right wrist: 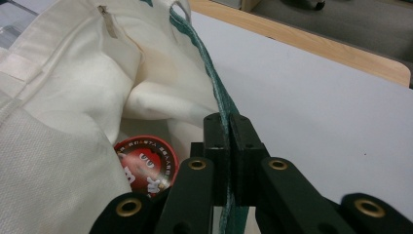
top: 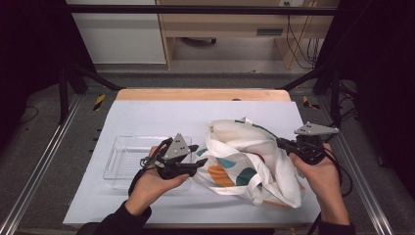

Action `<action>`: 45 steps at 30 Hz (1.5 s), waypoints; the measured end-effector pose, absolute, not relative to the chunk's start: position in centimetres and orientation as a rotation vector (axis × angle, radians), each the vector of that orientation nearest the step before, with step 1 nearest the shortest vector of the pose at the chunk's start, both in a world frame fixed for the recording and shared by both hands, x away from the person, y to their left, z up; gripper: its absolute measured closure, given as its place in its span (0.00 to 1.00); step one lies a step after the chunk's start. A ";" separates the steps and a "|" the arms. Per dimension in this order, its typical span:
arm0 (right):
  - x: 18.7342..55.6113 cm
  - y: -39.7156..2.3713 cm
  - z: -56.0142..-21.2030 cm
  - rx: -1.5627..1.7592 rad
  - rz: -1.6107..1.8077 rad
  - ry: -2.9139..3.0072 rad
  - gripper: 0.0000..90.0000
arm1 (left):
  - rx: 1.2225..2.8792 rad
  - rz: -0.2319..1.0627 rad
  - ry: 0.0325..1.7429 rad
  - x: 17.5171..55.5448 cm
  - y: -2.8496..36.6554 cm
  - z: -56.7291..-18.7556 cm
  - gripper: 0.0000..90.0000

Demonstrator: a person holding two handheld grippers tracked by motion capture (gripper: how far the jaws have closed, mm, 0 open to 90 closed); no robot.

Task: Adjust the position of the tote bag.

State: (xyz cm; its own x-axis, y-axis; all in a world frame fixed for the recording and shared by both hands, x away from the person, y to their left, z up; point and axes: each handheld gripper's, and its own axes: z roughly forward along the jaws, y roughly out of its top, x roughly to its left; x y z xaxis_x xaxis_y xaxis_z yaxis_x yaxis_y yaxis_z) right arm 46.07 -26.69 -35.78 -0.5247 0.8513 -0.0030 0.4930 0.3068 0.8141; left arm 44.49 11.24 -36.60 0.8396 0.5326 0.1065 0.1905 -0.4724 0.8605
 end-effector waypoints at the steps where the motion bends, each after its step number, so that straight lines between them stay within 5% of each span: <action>1: 46.0 -26.7 -35.8 1.200 1.102 2.141 0.97 | 2.053 0.454 0.527 44.5 11.1 -36.5 0.50; 12: 45.9 -26.4 -35.6 1.188 1.125 2.141 0.97 | 2.013 0.455 0.461 44.4 9.9 -35.5 0.32; 29: 45.6 -26.3 -35.3 1.174 1.149 2.151 0.96 | 2.151 0.353 0.351 45.4 3.3 -37.3 0.29; 34: 45.6 -26.3 -35.4 1.174 1.160 2.156 0.96 | 2.169 0.353 0.347 45.7 1.9 -38.2 0.40; 45: 45.3 -26.2 -35.3 1.163 1.173 2.165 0.95 | 2.226 0.342 0.331 45.6 1.6 -39.4 0.86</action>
